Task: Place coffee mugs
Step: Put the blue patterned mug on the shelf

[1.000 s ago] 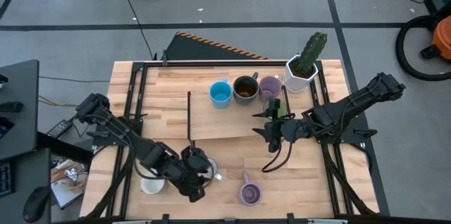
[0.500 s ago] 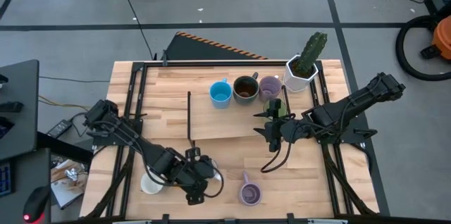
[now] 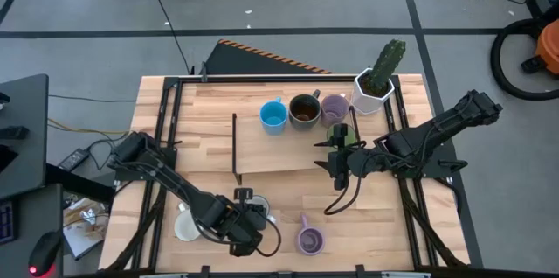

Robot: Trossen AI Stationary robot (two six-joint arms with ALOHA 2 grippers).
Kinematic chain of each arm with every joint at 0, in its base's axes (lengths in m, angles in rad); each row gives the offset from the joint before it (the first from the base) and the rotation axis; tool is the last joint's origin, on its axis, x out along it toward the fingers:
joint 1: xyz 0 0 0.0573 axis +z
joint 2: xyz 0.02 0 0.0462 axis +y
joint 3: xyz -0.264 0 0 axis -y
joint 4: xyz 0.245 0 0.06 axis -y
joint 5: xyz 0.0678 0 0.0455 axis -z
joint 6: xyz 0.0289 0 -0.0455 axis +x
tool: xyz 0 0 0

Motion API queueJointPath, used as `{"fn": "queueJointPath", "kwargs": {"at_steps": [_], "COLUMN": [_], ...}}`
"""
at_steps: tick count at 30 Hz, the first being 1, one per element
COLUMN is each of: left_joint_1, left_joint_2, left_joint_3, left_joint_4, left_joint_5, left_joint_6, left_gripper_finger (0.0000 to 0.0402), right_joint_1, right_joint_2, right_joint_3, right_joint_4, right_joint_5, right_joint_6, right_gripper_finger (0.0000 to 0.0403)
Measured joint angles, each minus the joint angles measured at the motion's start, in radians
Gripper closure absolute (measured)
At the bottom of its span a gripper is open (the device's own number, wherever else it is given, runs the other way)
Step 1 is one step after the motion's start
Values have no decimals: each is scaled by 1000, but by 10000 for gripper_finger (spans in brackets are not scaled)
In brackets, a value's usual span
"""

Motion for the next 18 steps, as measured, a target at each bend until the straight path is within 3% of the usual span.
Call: {"fn": "queueJointPath", "kwargs": {"at_steps": [18], "left_joint_1": [9], "left_joint_2": [97], "left_joint_3": [-2], "left_joint_4": [2], "left_joint_5": [-1], "left_joint_6": [154], "left_gripper_finger": [261], "right_joint_1": [0], "right_joint_2": [-1], "right_joint_3": [0], "right_joint_4": [-1], "right_joint_5": [-23], "right_joint_6": [18], "right_gripper_finger": [158]}}
